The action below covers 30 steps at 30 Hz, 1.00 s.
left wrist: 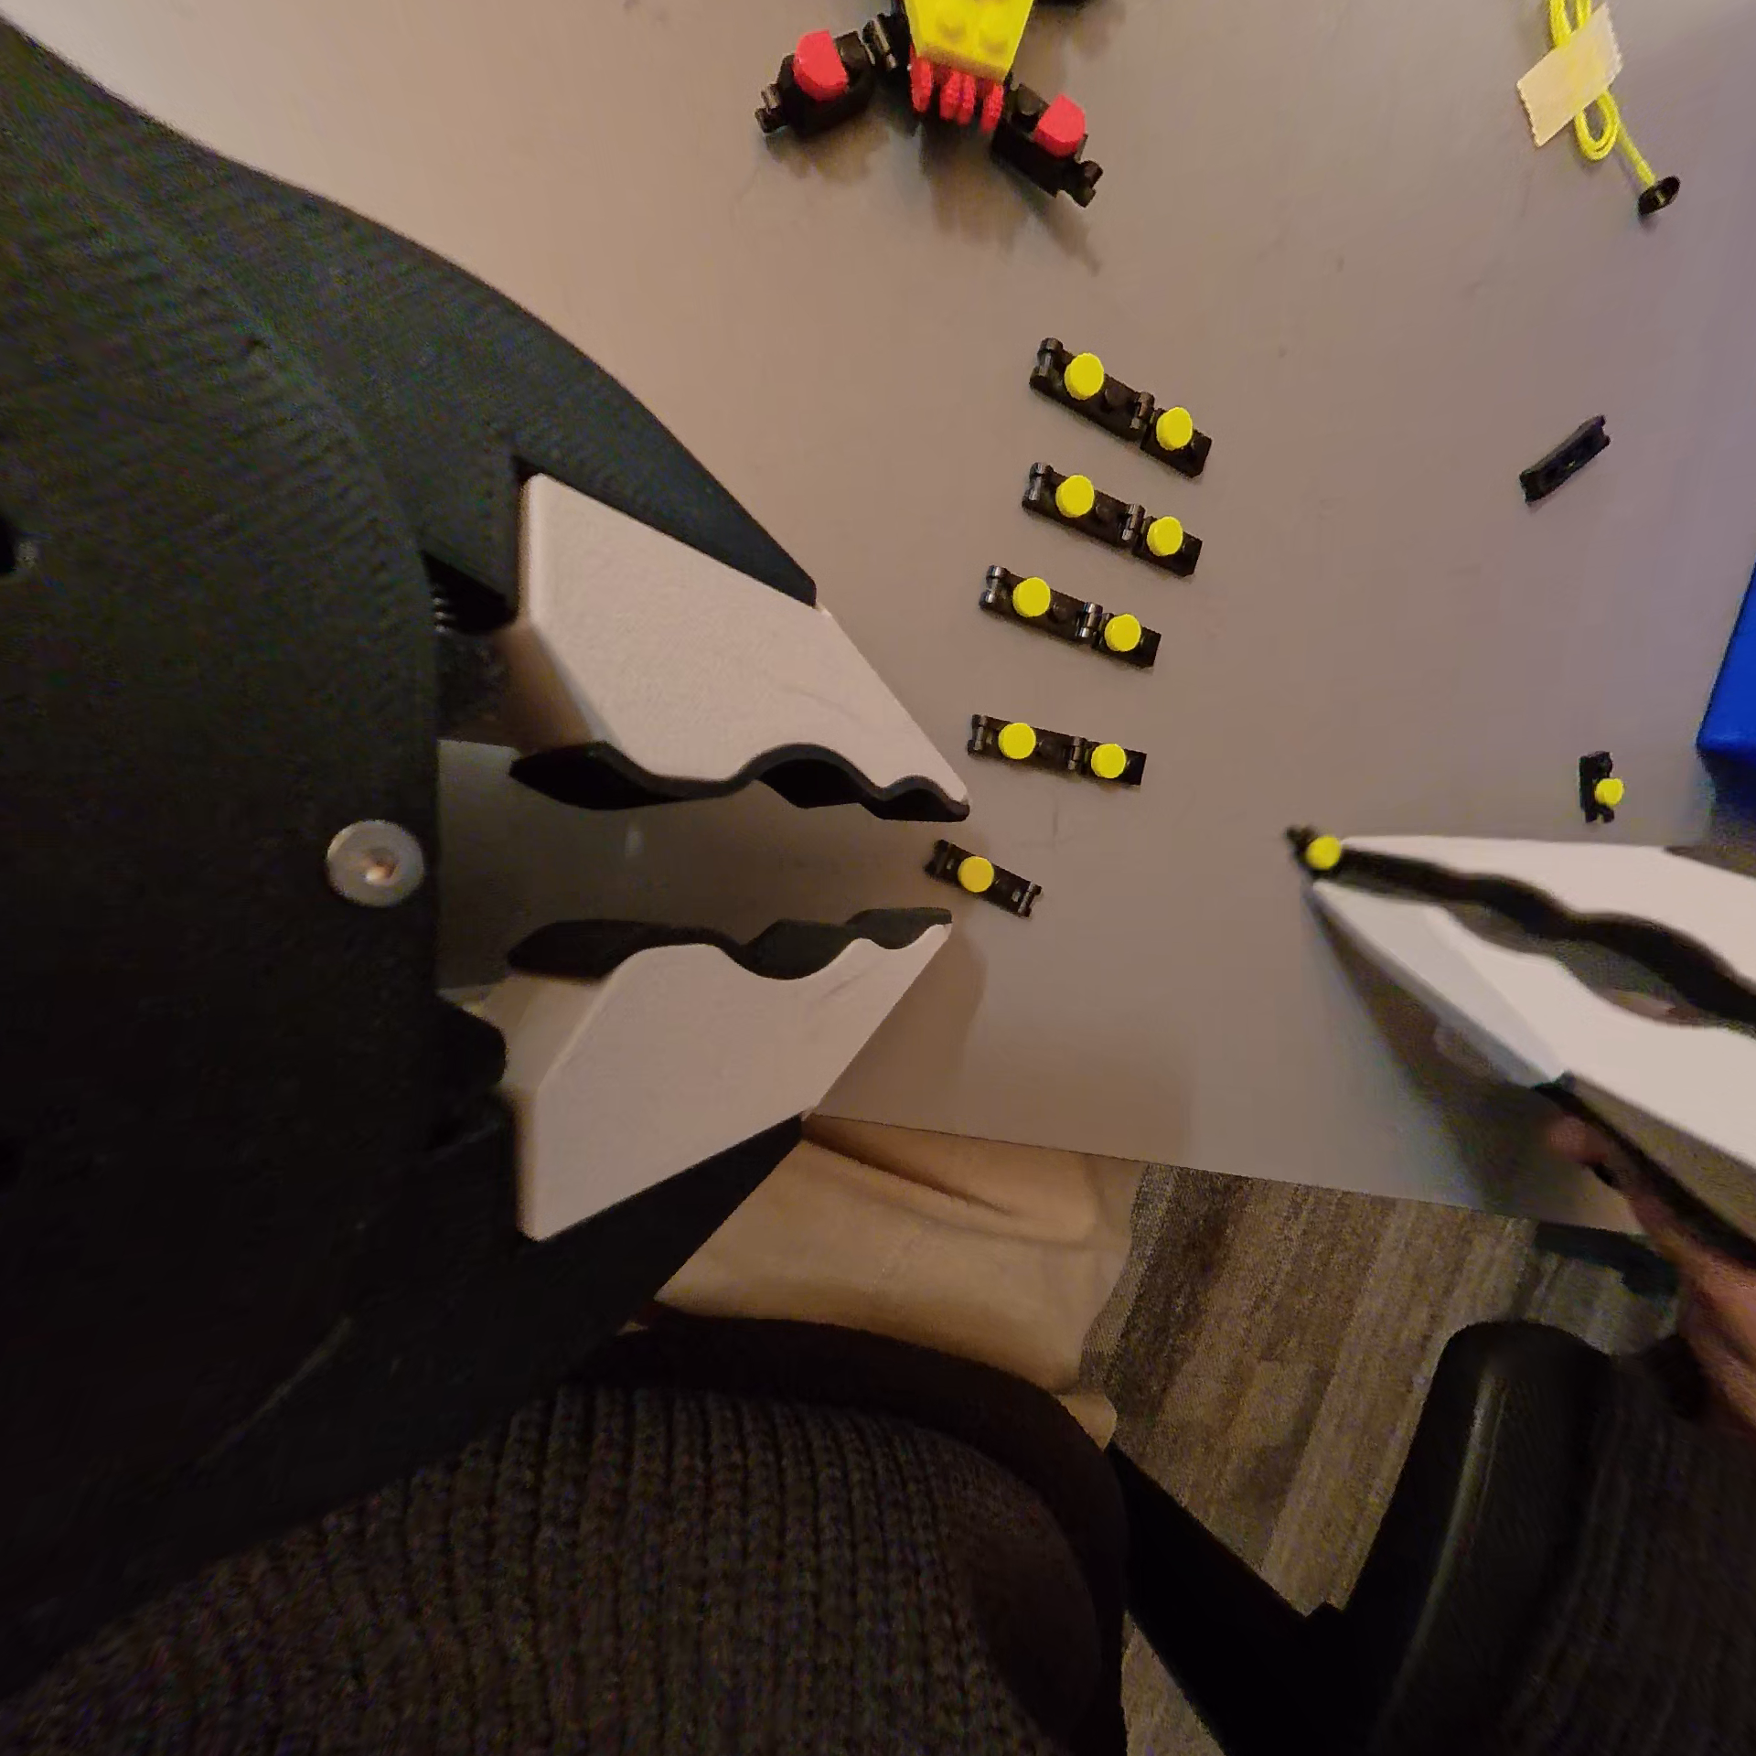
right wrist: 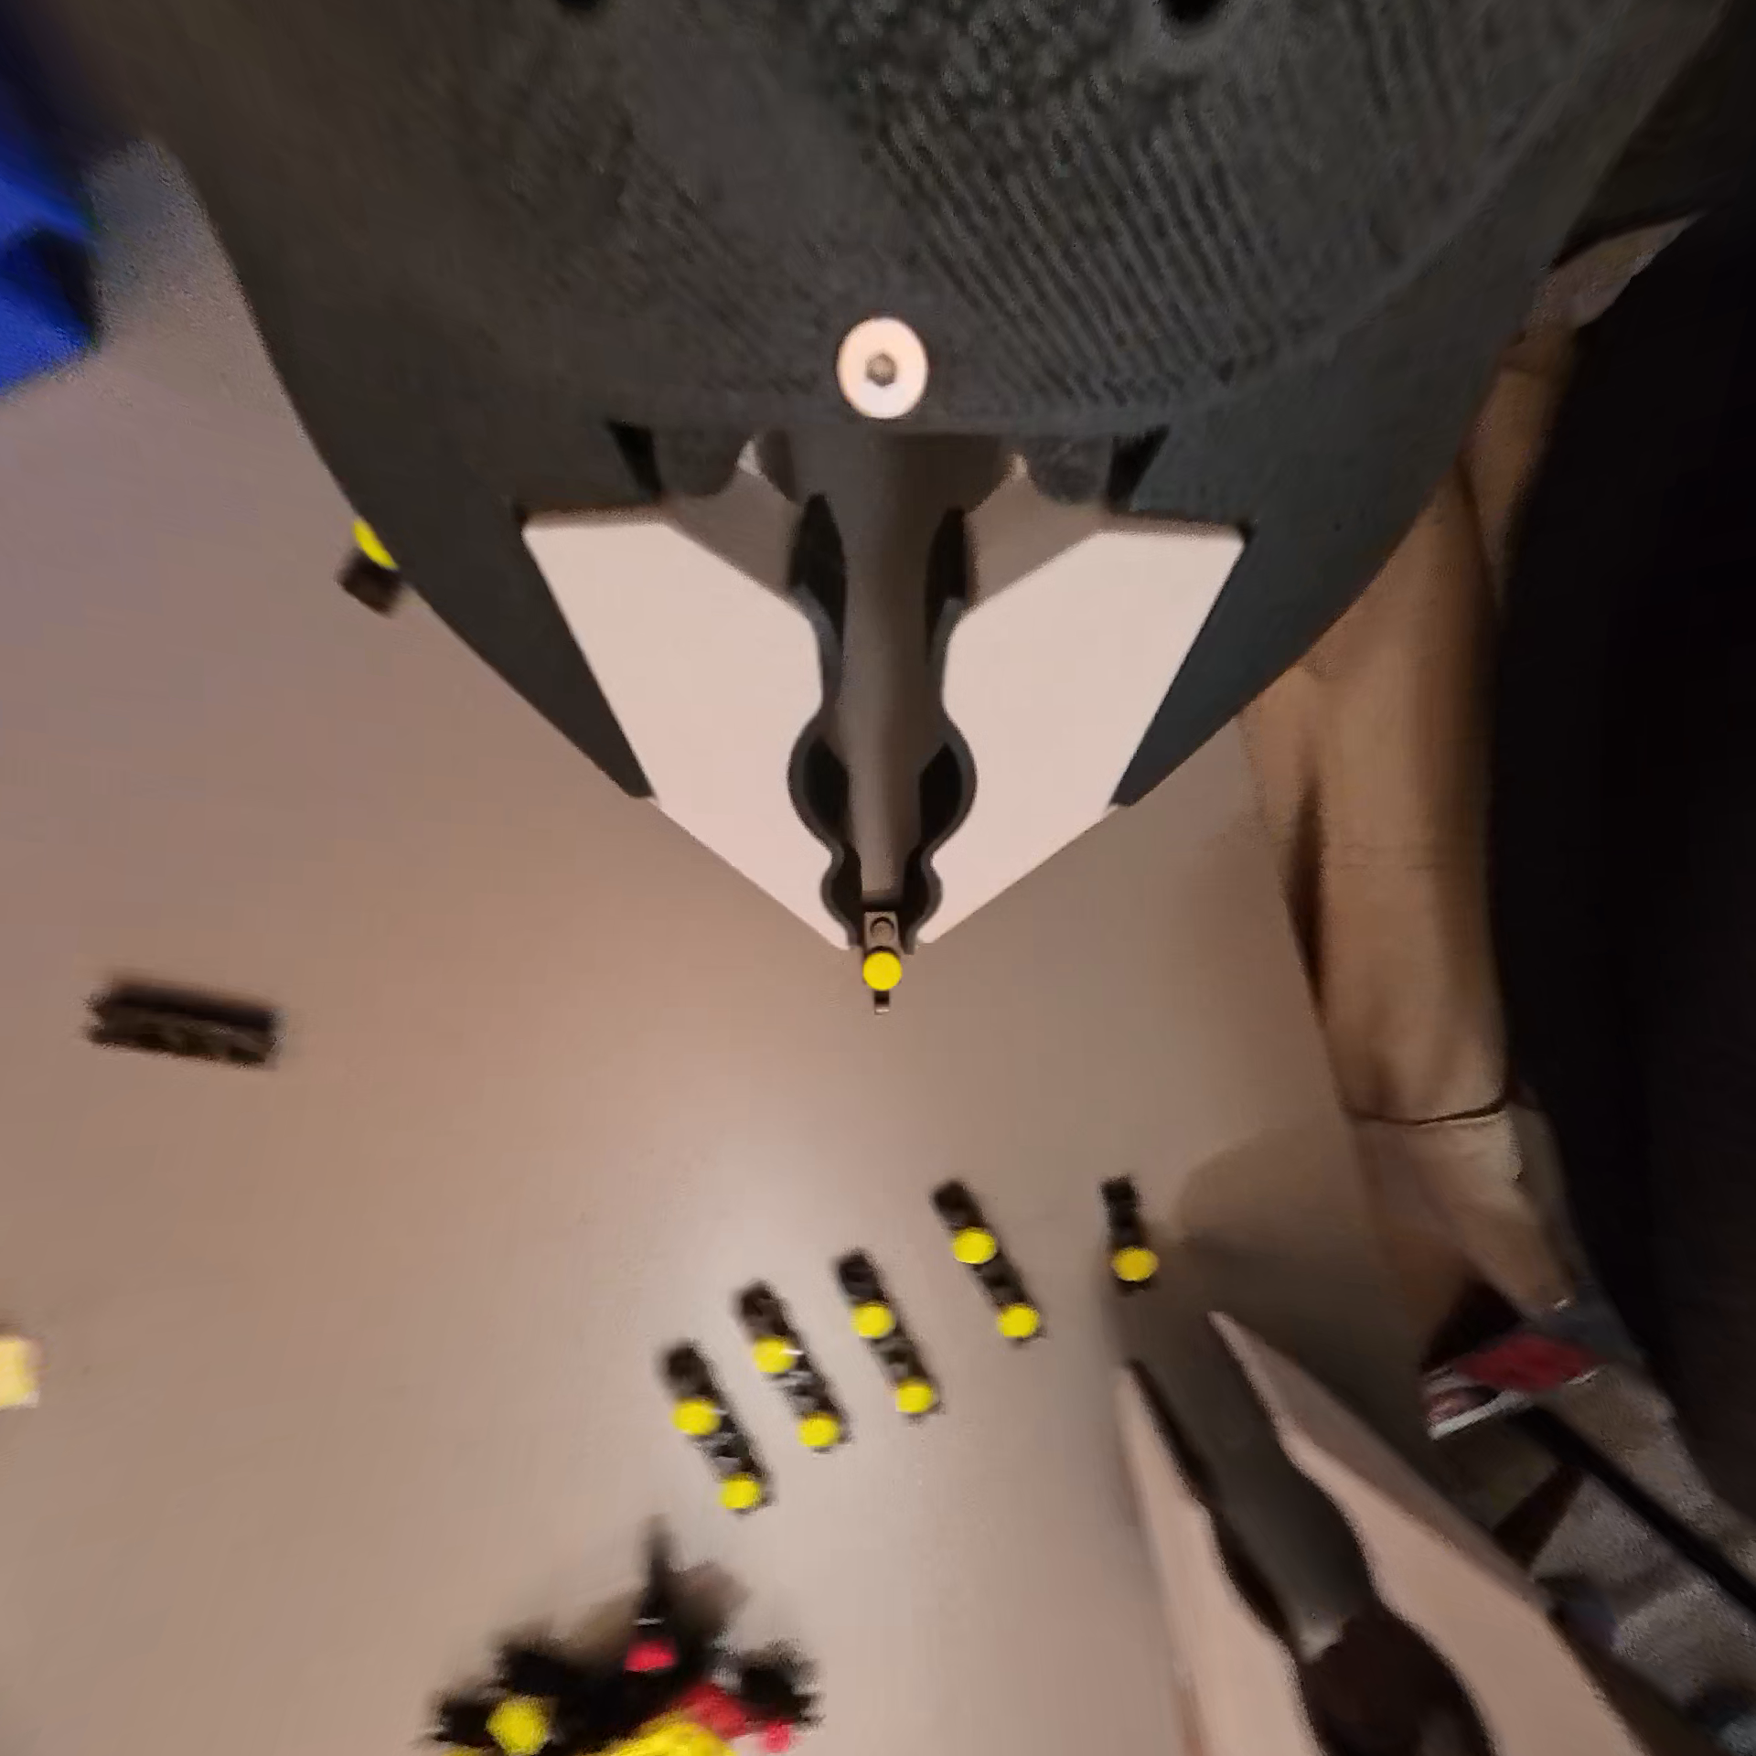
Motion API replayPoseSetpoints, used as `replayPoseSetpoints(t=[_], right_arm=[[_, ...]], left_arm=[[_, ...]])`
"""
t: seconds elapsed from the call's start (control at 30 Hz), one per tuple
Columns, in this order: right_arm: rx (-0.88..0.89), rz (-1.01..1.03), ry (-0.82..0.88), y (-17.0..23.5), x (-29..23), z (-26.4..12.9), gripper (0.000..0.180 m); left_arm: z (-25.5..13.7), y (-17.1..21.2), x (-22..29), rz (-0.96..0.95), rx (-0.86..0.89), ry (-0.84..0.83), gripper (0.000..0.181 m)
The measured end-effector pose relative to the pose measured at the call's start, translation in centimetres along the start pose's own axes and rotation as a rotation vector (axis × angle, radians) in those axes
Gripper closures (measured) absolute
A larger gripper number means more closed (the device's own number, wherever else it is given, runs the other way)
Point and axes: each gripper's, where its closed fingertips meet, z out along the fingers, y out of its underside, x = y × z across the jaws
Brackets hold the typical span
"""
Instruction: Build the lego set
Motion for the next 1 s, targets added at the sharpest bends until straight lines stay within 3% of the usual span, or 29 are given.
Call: replayPoseSetpoints(t=[0.1,0.27,1.0], right_arm=[[-0.055,-0.095,-0.064,-0.8,-3.1,1.5,0.174],[-0.105,-0.253,-0.018,-2.0,-4.9,3.2,0.174],[-0.146,-0.323,-0.023,-2.6,-5.3,3.9,0.174]], left_arm=[[0.3,-0.1,-0.1,0.008,-0.007,-0.010,0.165],[1.1,0.2,-0.1,0.100,-0.059,-0.050,0.165],[1.9,0.3,0.3,0.122,-0.097,-0.022,0.175]])
